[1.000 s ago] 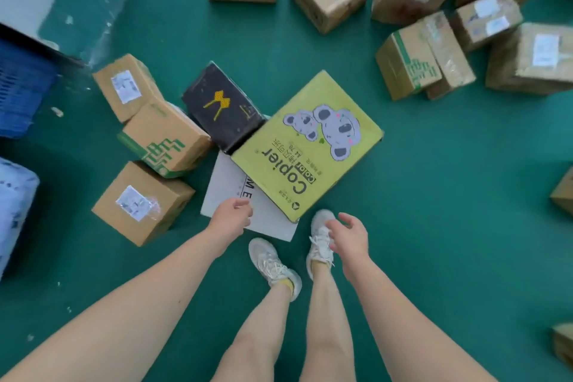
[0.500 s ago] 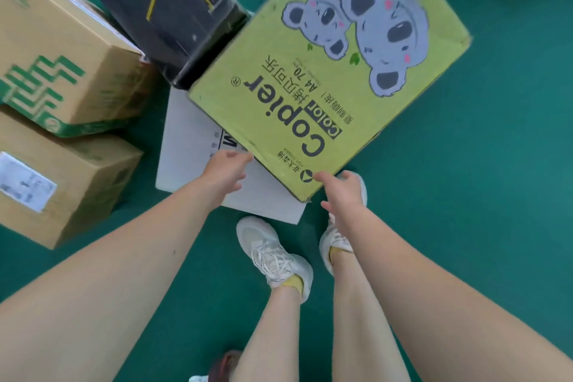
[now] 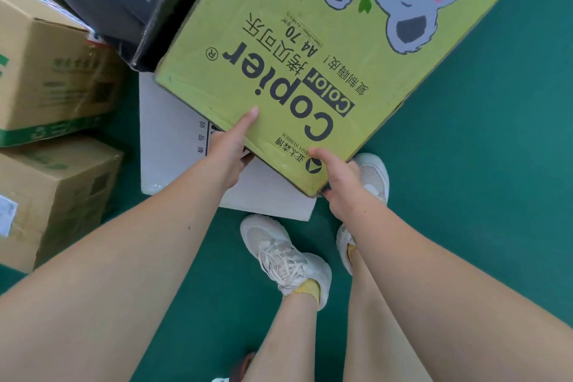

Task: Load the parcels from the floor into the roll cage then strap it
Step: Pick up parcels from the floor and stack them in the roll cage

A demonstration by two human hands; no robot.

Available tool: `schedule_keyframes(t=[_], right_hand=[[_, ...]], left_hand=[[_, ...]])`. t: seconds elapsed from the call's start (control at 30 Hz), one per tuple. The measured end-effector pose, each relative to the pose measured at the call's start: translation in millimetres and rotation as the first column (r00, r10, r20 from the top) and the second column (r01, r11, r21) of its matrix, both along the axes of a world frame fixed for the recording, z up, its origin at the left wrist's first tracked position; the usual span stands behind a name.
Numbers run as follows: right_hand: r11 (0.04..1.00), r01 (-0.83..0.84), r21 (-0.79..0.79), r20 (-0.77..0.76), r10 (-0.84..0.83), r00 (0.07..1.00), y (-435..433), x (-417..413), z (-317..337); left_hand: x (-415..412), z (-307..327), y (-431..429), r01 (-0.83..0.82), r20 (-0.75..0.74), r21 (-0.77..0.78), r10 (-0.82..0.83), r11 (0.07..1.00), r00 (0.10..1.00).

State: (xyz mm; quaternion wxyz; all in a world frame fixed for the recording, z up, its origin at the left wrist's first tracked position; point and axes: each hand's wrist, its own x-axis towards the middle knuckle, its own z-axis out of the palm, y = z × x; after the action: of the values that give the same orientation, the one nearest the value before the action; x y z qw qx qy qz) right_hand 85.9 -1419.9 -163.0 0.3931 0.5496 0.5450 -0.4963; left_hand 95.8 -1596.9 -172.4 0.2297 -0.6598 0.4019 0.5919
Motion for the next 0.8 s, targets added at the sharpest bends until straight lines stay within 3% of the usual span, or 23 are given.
schedule_keyframes(t=[0.33,0.5,0.8], right_hand=[[0.999,0.052,-0.002,-0.079,-0.052,0.996,19,7,40],[0.998,0.038,0.044,-0.167,-0.030,0.985,45,0,93],[0.993,0.071,-0.090,-0.198,-0.087,0.976,100,-47,186]], left_hand=[[-4,47,18,0.078,-0.065,0.081,-0.073,0.994,0.995],[-20,95,51,0.085,-0.007,0.097,-0.085,0.992,0.996],[-73,203,107,0.064,0.085,0.073,-0.070,0.995,0.994]])
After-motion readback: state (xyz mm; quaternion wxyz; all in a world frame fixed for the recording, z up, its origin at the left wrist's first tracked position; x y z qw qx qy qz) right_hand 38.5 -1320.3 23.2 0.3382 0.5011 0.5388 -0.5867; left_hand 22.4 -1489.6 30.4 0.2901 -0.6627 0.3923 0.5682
